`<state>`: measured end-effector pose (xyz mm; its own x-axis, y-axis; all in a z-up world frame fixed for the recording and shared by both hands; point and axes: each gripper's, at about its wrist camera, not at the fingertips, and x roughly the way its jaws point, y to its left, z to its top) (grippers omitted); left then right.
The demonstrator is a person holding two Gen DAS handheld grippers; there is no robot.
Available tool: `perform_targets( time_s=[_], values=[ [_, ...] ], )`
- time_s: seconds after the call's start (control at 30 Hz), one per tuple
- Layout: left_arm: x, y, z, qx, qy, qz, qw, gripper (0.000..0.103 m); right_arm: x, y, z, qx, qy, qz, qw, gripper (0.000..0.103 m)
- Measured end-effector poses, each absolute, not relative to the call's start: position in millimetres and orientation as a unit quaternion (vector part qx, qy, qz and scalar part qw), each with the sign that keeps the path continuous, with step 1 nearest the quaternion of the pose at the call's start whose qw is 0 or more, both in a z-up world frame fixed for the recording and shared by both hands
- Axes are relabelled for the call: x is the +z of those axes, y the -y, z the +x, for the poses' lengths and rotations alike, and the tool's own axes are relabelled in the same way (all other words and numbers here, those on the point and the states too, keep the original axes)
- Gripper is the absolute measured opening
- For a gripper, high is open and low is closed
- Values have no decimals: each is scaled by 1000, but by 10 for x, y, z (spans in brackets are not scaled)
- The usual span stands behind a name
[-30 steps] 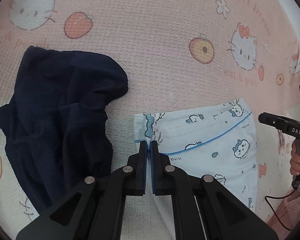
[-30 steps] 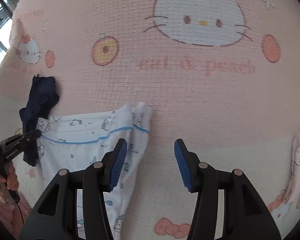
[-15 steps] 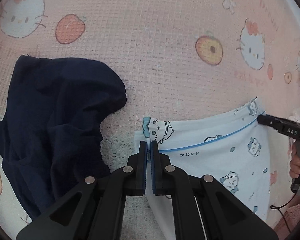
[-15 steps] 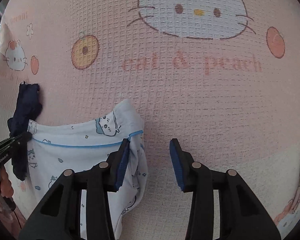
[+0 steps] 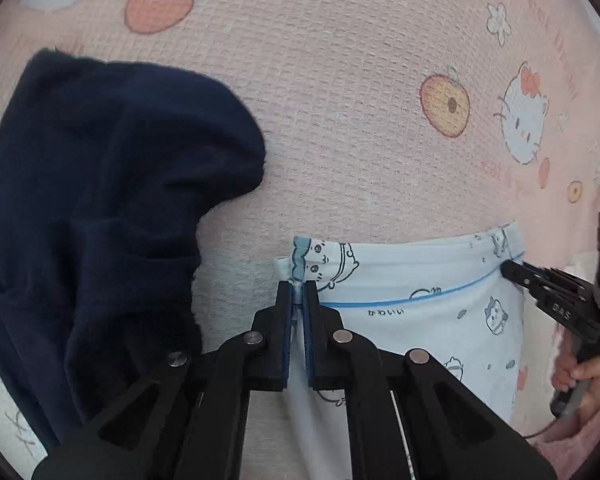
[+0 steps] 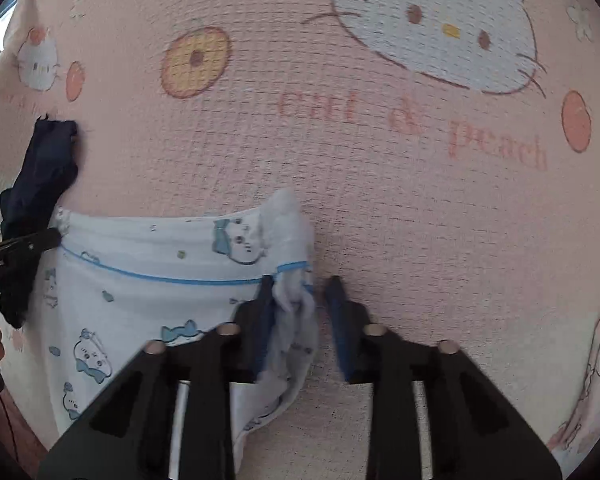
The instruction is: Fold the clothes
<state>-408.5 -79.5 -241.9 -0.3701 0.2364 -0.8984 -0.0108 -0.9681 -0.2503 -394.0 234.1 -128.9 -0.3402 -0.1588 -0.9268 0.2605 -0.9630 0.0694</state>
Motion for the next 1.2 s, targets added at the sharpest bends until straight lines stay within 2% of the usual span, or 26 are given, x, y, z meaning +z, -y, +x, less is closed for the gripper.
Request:
perform_targets(
  time_s=[0.17, 0.23, 0.27, 0.33, 0.43, 0.47, 0.5, 0.53, 0.57, 0.6, 0.63, 0.73, 0.9, 0.97, 1.2],
  values=[
    [-2239, 542, -4230, 836, 78, -534, 102, 7, -1066, -2483, -3843, -837, -56, 535, 102, 7],
    [-2385, 481, -4355, 819, 71, -561, 100, 9, -1217, -2560, -3912, -821, -48, 561, 97, 12],
    [-2409, 439, -4384, 814, 57, -570, 94, 16, -1243, -2579, -3924, -815, -45, 569, 97, 16],
    [-2429, 363, -4429, 804, 30, -588, 80, 19, -1294, -2618, -3949, -805, -40, 584, 98, 18],
    [-2111, 440, -4220, 808, 77, -580, 67, 19, -1130, -2690, -3881, -809, -21, 580, 94, 18],
    [-2020, 491, -4064, 810, 105, -573, 70, 25, -1009, -2726, -3770, -817, -12, 569, 91, 19],
    [-1981, 521, -3885, 803, 127, -578, 72, 40, -892, -2763, -3655, -825, -4, 559, 88, 28],
    [-1996, 519, -3688, 790, 137, -593, 73, 46, -834, -2830, -3490, -827, 4, 557, 75, 37],
    [-2049, 487, -3476, 775, 139, -613, 73, 48, -782, -2891, -3325, -828, 13, 557, 61, 50],
    [-2108, 463, -3262, 760, 144, -630, 71, 48, -840, -2858, -3154, -813, 11, 579, 51, 52],
    [-2182, 455, -3045, 748, 157, -642, 66, 48, -899, -2824, -2978, -798, 9, 601, 43, 52],
    [-2335, 443, -2588, 722, 199, -659, 63, 48, -1088, -2770, -2203, -764, 38, 635, 107, 51],
    [-2439, 452, -2255, 705, 271, -650, 86, 48, -1326, -2709, -1259, -715, 189, 649, 176, 51],
    [-2480, 455, -2121, 697, 299, -645, 95, 48, -1414, -2618, -1130, -704, 212, 658, 164, 52],
    [-2625, 450, -1679, 665, 389, -625, 126, 48, -1486, -2571, -1194, -712, 219, 647, 162, 52]
  ],
)
